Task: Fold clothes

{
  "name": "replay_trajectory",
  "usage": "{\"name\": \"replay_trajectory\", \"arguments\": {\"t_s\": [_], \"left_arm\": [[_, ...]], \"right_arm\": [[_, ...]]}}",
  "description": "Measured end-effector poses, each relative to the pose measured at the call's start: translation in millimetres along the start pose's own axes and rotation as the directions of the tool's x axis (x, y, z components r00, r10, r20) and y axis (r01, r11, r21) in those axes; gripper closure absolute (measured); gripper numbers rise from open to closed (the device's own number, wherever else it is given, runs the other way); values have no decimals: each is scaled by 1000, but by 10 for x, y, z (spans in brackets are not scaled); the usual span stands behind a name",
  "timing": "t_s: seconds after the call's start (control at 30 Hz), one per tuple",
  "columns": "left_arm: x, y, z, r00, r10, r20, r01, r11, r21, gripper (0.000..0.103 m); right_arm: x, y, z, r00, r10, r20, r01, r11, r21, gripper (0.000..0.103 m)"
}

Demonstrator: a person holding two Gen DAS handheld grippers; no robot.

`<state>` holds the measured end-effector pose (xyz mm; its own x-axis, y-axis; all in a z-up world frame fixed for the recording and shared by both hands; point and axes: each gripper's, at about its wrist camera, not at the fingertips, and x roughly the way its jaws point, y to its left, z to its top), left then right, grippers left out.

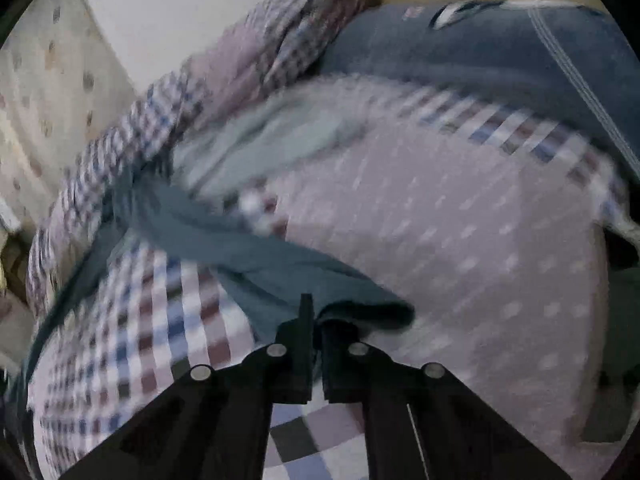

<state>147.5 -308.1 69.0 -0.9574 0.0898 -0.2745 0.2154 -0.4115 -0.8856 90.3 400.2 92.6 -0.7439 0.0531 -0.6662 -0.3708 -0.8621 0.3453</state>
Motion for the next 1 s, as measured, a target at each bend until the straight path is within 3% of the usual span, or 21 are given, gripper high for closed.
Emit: {"name": "replay_trajectory", "arguments": {"t_s": [0.1, 0.17, 0.23, 0.33, 0.43, 0.47, 0.53, 0.6, 0.63, 0.7, 0.77, 0.83, 0.9, 0.93, 1.0], "left_arm": [[-170, 89, 192, 998, 7, 61, -5, 1000, -30, 102], [-300, 118, 305, 994, 12, 105, -8, 999, -36, 102], [-467, 128, 421, 988, 11, 157, -5, 999, -35, 102], [-730, 156, 575, 971, 13, 239, -1, 999, -49, 103], [-980, 179, 691, 946, 34, 322, -12, 998, -69, 103], [-1077, 186, 723, 932, 46, 360, -19, 997, -79, 103], [-1288, 179, 813, 896, 75, 439, -40, 995, -89, 103], [-1506, 209, 888, 847, 122, 518, -72, 991, -115, 103], [-1634, 249, 927, 814, 155, 560, -92, 986, -139, 103], [-1765, 369, 995, 771, 215, 599, -132, 975, -181, 102], [-1731, 531, 1024, 765, 280, 580, -188, 958, -215, 102], [-1648, 658, 1000, 756, 357, 549, -249, 932, -264, 102], [-1587, 750, 965, 730, 438, 525, -311, 897, -314, 102], [-1623, 738, 949, 698, 460, 549, -333, 887, -320, 101], [-1690, 709, 920, 634, 498, 592, -374, 867, -329, 93]], "right_arm": [[-348, -197, 142, 994, -27, 109, 21, 998, 55, 103], [-607, -337, 234, 978, -81, 190, 66, 994, 84, 103], [-853, -475, 298, 955, -146, 257, 116, 985, 127, 103], [-1199, -737, 332, 904, -262, 337, 188, 953, 237, 103], [-1384, -933, 322, 855, -372, 361, 250, 906, 343, 103], [-1438, -1009, 321, 830, -428, 359, 287, 878, 384, 103], [-1458, -1158, 318, 815, -474, 332, 318, 846, 428, 102], [-1398, -1268, 310, 822, -489, 292, 334, 829, 448, 102], [-1368, -1323, 306, 825, -496, 271, 343, 820, 458, 101], [-1301, -1313, 306, 812, -530, 242, 393, 805, 445, 94], [-1305, -1256, 296, 792, -561, 241, 424, 789, 445, 78], [-1338, -1156, 290, 767, -573, 289, 431, 794, 429, 50], [-1355, -1010, 283, 749, -570, 337, 433, 807, 401, 45], [-1349, -944, 284, 746, -563, 356, 432, 815, 385, 45], [-1284, -746, 285, 774, -500, 389, 394, 861, 322, 44]]}}
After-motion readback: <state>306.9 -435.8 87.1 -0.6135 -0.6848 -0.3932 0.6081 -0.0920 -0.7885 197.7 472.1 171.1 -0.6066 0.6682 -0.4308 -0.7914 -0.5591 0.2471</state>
